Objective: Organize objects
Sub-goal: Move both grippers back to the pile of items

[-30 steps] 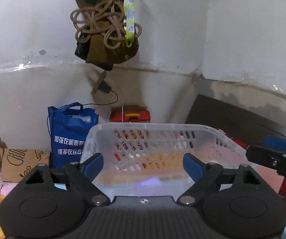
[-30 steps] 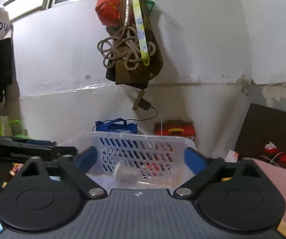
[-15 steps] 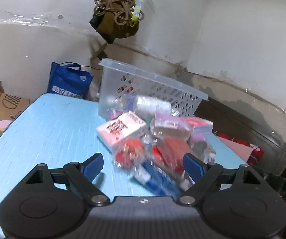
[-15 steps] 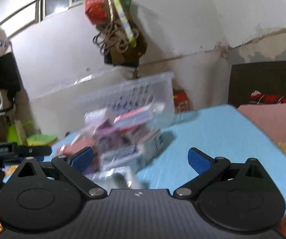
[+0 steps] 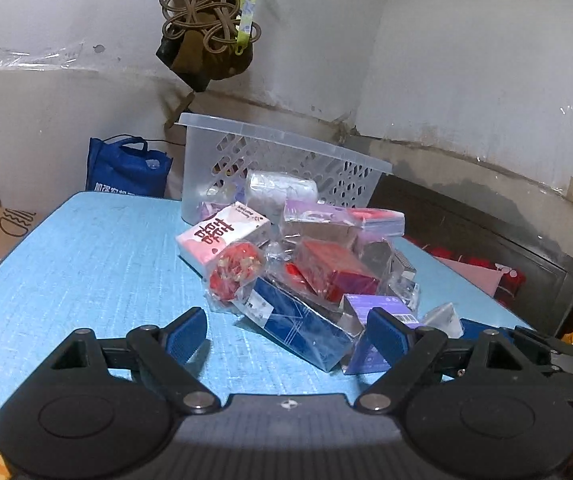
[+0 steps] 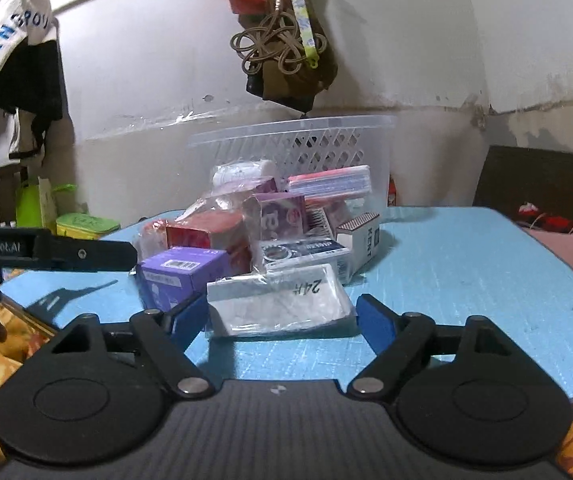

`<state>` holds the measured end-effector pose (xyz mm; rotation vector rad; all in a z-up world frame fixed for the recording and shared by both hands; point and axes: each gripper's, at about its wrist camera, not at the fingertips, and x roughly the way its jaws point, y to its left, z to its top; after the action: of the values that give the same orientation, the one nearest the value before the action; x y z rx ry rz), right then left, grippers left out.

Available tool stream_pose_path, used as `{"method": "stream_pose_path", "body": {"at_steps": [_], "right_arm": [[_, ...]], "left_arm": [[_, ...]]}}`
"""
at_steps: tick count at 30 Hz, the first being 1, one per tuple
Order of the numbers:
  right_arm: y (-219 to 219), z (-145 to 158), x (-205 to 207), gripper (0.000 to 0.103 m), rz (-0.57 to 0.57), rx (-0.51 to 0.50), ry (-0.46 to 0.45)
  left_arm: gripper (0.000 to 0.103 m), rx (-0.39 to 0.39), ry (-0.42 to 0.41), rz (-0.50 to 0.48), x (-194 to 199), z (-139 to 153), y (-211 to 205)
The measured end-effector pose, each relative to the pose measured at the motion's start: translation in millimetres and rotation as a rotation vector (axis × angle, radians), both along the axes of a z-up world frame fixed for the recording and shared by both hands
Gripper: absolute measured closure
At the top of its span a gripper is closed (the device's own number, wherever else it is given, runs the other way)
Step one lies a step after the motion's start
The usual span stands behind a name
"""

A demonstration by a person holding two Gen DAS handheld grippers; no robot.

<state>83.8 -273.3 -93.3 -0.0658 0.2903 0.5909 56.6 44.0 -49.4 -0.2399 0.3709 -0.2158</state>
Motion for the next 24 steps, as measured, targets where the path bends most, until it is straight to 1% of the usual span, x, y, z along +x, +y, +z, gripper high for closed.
{"method": "stream_pose_path", "body": {"at_steps": [2,5,8,9,10,11,13,15,17,20,24], "right_arm": [[1.3,-2.4,-2.1,0.02,0.003,-0.027,-0.019],[-2.1,-2.4,-2.1,0.022,0.004,-0.041,-0.016],[-10.6,0.2,-0.7,0.051,-0.019,-0.036,-0.008],[-15.1,1.8,1.6,0.052,-0.021,-0.027,0.007],[-18.9,2.5,4.0,0.052,-0.022,-0.022,0.019],[-21.2,2.5,4.4,0.052,-0.023,-0.021,0.021],[-23.5,2.1,3.4,0.044,-0.032,-0.022,0.012],[-23.4,1.0,2.6,0.031,-0.025,-0.013,0.009],[-19.3,0.2,2.5,0.023,-0.013,-0.015,0.006],[-8.0,-1.4,1.5,0.018,0.004,-0.045,-0.008],[0.6,-1.2,3.5,0.015,0.012,-0.065,-0.016]], "left_arm": [[0.013,0.005,0.006,-0.003,1.7,-1.1,-2.5],[0.013,0.033,0.002,-0.009,2.1,-1.9,-9.3],[0.013,0.064,0.022,0.002,4.1,-5.3,-13.4],[0.013,0.075,0.038,0.014,5.8,-7.5,-13.9],[0.013,0.084,0.036,0.019,5.3,-8.9,-14.1],[0.013,0.098,0.033,0.027,4.9,-9.4,-15.0],[0.013,0.107,0.032,0.035,5.1,-9.1,-15.4],[0.013,0.106,0.028,0.044,4.5,-8.9,-14.5],[0.013,0.103,0.029,0.062,5.1,-9.6,-11.9],[0.013,0.098,0.032,0.071,9.2,-8.7,-10.2],[0.013,0.166,0.04,0.05,23.3,-6.5,-22.1]]}}
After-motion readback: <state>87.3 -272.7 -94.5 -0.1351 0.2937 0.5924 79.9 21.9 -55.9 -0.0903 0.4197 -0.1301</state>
